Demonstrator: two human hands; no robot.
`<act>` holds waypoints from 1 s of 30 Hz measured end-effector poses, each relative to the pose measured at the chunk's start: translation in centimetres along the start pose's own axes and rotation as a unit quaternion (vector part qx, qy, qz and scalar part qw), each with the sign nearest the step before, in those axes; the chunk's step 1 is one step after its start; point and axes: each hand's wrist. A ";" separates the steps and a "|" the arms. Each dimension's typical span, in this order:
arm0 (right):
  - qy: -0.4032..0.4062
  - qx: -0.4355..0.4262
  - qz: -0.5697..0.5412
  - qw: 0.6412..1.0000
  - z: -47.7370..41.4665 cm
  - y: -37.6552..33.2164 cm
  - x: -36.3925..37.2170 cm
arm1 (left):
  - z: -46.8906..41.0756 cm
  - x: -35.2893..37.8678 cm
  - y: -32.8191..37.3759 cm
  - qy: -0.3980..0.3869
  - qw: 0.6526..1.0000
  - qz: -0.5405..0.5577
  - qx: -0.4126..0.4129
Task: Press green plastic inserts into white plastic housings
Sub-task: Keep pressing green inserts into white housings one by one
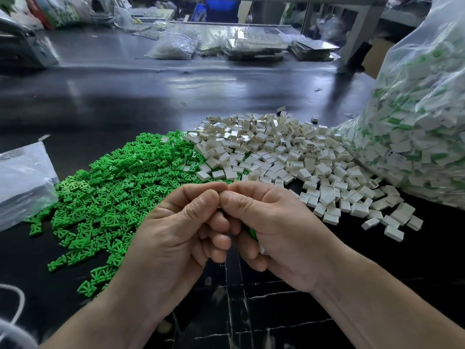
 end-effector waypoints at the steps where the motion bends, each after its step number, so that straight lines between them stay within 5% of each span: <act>1: -0.002 -0.001 -0.005 1.000 0.0 0.0 0.0 | 0.0 0.0 0.0 0.001 1.000 -0.001 0.000; 21: 0.010 -0.007 -0.047 0.999 -0.2 -0.1 0.4 | -0.1 0.2 -0.2 0.003 1.000 0.003 0.011; 27: 0.026 -0.029 -0.035 0.999 -0.4 0.1 0.3 | -0.3 -0.8 -0.1 0.003 0.990 -0.129 0.054; 30: 0.023 -0.055 -0.139 0.988 -0.4 -0.5 -1.3 | -0.1 -1.4 0.0 0.052 0.976 -0.199 0.075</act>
Point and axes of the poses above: each hand's wrist, its own z-axis away from the middle knuckle, its own x-axis out of the palm, y = z × x, and after that the axes turned 12 degrees about -y, right-handed
